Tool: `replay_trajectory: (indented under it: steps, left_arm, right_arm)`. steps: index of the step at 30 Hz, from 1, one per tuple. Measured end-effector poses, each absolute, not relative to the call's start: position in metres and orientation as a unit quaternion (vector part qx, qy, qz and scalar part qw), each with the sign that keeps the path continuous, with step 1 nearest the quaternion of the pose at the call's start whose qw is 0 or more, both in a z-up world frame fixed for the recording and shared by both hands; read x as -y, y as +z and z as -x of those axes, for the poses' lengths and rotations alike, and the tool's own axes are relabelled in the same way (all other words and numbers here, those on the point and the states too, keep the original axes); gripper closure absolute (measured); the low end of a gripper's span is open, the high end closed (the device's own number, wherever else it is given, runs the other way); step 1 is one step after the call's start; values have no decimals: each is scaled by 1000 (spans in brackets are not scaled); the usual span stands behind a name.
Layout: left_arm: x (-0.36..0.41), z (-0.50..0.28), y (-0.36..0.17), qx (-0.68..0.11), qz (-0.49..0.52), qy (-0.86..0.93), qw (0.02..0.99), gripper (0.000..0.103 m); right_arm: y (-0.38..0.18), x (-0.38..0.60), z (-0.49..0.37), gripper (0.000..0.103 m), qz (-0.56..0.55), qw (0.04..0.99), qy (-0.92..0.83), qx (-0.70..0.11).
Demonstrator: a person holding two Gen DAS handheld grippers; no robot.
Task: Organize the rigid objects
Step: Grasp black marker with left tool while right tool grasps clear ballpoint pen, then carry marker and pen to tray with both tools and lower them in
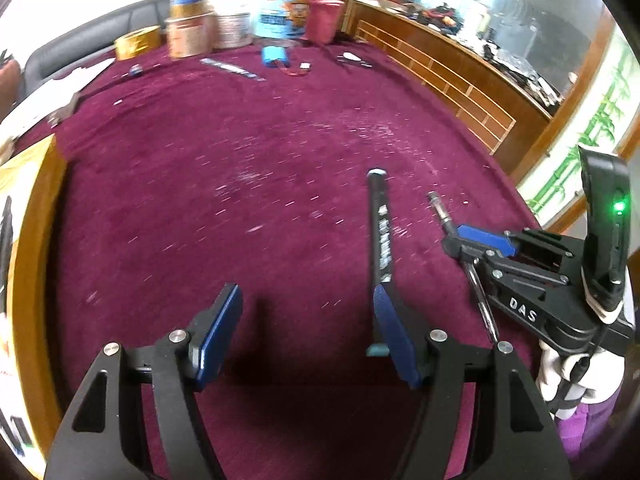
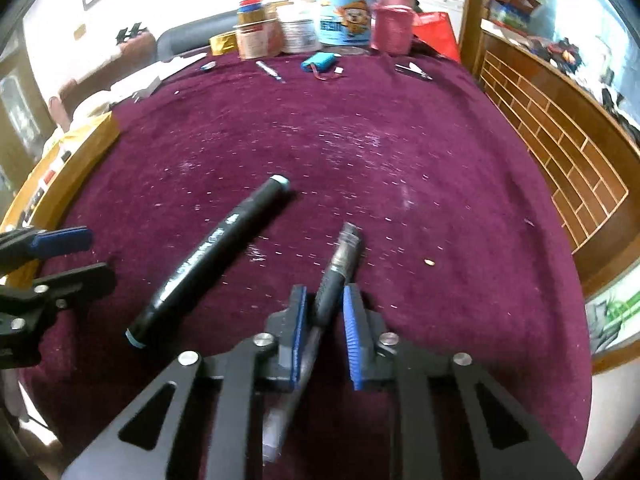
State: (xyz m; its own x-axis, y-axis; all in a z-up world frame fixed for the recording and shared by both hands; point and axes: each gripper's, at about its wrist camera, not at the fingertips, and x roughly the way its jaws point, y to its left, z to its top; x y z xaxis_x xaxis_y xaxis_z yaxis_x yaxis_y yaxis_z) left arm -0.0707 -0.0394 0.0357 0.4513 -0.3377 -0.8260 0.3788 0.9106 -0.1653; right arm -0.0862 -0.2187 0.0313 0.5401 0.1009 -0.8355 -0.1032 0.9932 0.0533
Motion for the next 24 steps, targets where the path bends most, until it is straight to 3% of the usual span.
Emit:
replay_trajectory:
  steps: [10,11,12,14,15,19,24]
  left_arm:
    - [106,54,17,-463,-96,-255,843,37]
    - [112,54,15,-448,-120,-253,849,41]
    - [114,55,15,-446,-127,-251,850,63]
    - [112,55,19,-440,-123,-256,852,85]
    - [109,55,20,-439,-121,-260,851,91]
    - [93,51,20,-451,-89,-266,847,91]
    - [63,58,28,-453,-27,-277,847,91]
  right_arm:
    - [33,233,87,88,-32,871,61,-487]
    - [33,233,87,87,-34,870,62,-487]
    - [33,232,85,87,-33,870,60,-488]
    - [32,227,85,86,-21,873,53,-484]
    - [32,223,86,86,-7,876,49,-480]
    - [32,217,87,91,7,879,50,-474]
    - [39,230,89,92,-70,875,83,-471]
